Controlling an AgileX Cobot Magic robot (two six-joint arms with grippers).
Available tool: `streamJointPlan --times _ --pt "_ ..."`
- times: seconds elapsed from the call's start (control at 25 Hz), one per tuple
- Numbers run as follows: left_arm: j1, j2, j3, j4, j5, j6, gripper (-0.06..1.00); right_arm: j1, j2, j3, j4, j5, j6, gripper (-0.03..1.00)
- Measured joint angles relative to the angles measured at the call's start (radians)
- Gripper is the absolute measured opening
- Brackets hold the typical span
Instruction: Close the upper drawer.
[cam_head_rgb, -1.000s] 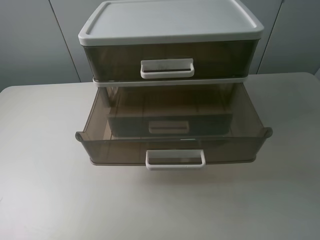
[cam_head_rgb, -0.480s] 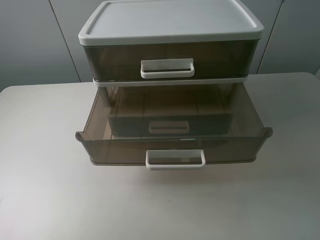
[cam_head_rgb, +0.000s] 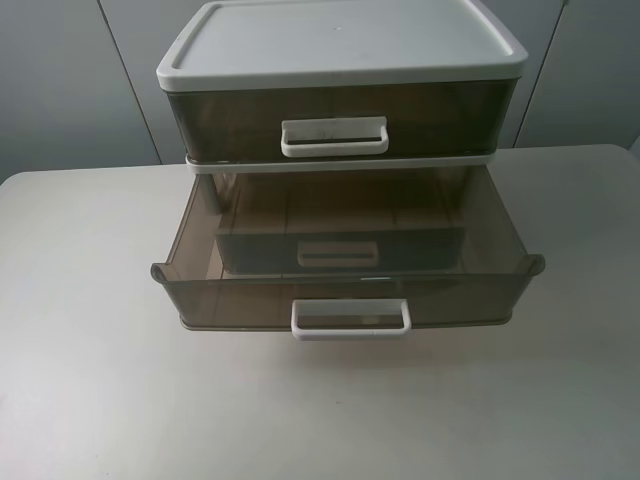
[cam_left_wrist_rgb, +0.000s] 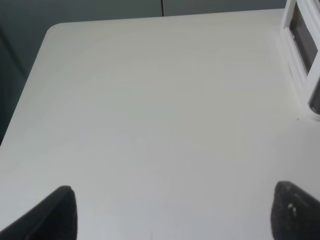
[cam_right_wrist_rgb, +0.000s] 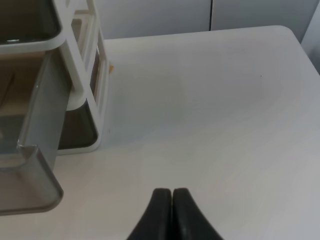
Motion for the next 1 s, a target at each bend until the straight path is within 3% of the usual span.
streamJointPlan --times 1.0 --pt "0.0 0.0 0.0 0.0 0.0 0.0 0.74 0.0 0.0 0.0 0.0 0.0 0.0 -0.01"
